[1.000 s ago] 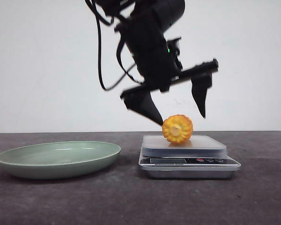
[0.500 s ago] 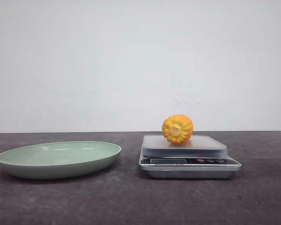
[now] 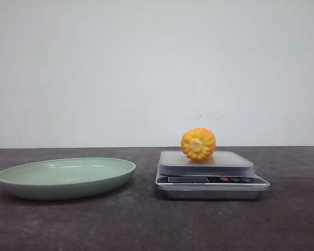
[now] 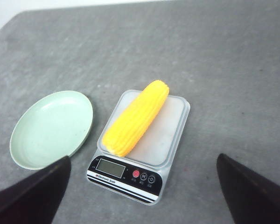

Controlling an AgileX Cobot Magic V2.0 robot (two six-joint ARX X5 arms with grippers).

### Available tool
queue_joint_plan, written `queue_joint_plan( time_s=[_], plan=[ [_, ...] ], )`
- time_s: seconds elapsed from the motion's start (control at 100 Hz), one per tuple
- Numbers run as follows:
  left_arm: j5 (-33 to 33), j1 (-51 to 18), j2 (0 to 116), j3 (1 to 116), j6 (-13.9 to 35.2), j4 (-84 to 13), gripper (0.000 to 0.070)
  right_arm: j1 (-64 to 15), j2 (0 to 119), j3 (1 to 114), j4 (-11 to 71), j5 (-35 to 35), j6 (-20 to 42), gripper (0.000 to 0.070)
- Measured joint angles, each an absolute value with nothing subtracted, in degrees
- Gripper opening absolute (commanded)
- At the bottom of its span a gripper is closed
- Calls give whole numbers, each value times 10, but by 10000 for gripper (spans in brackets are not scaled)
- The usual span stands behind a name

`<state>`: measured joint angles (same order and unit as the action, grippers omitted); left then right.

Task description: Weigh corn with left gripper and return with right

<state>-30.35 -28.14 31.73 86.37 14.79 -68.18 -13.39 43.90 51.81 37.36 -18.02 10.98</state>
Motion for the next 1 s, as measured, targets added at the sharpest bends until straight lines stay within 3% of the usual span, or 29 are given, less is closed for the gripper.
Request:
queue_joint_plan(
  time_s=[0.18,0.42,0.54,0.7,0.79,1.0],
  plan=[
    [-309,-281,247,831,207,-766,554,-178,492,518,307,-179,127,633],
    [-277,-280,164,753,263,-777,554,-245,607,529,231,-139,154,632],
    [-252,-280,152,707,275,-776,554,-277,686,563,229,-100,157,630],
    [-221,-280,152,654,279,-755,554,-304,792,623,232,-40,159,549],
    [-209,-280,152,634,278,-741,554,-309,846,650,239,-2,159,548],
    [-199,-280,152,617,278,-745,554,-311,927,666,241,13,159,548]
  ],
)
